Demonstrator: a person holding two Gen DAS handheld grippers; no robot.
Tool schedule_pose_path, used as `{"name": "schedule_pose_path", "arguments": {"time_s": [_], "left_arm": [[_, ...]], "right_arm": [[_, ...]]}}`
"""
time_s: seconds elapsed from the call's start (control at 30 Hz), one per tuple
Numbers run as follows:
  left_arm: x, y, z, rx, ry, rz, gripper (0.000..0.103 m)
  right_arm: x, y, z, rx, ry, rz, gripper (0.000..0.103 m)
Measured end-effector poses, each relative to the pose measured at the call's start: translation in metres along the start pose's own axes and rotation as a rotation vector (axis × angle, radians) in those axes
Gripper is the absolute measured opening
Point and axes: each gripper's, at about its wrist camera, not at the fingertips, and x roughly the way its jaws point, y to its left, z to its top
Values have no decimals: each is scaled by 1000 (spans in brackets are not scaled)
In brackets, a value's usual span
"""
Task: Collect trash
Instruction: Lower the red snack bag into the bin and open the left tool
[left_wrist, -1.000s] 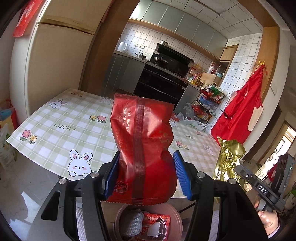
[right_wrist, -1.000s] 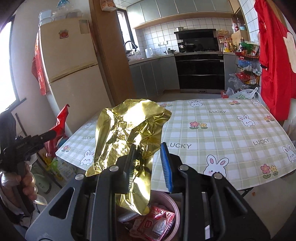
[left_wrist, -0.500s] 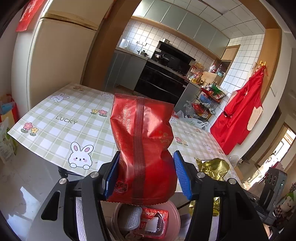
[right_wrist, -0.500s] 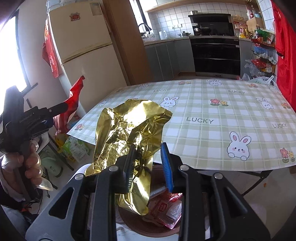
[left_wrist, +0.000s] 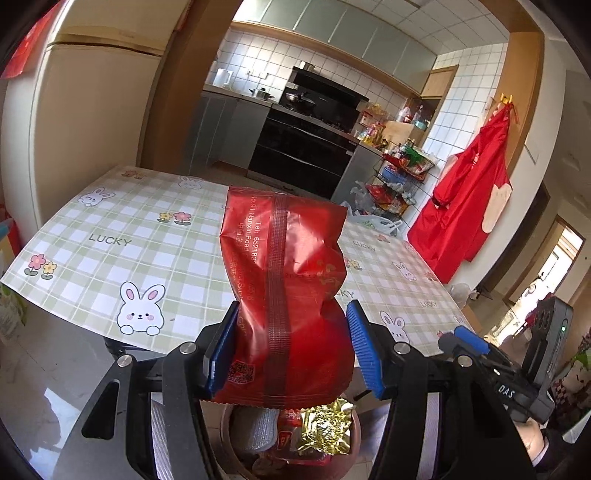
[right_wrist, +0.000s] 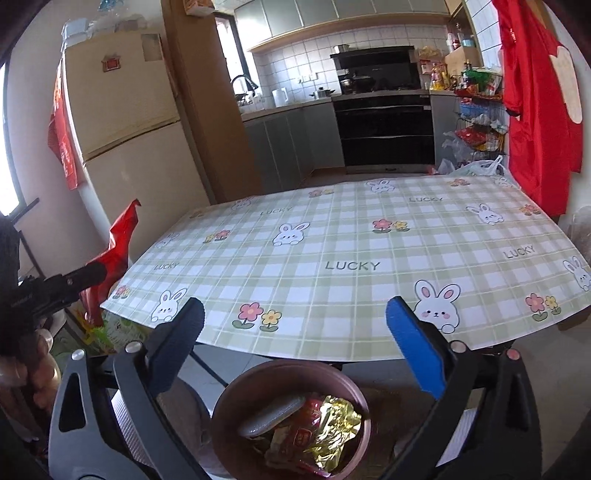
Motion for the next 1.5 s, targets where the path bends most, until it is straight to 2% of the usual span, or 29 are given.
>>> {"name": "schedule_pose_path", "arguments": {"time_s": [0.17, 0.43, 0.9, 1.27, 1.33, 1.4, 1.5], "left_arm": [[4, -18, -11, 46, 49, -51, 56], [9, -41, -24, 93, 97, -88, 56], [22, -44, -35, 102, 164, -102, 57], [34, -49, -42, 123, 217, -156, 58], [39, -52, -45, 130, 243, -180, 62], [42, -54, -46, 133, 256, -185, 76], [40, -51, -45, 125, 239, -184, 83]], "right_arm": [[-7, -10, 5, 26, -25, -46, 97], [-15, -17, 4, 40, -53, -82, 97], [-11, -26, 0, 73, -42, -108, 97], [-10, -26, -1, 71, -38, -108, 97], [-10, -26, -1, 75, -35, -103, 97], [-10, -26, 0, 77, -32, -99, 97], [-10, -25, 0, 74, -32, -98, 97]]}}
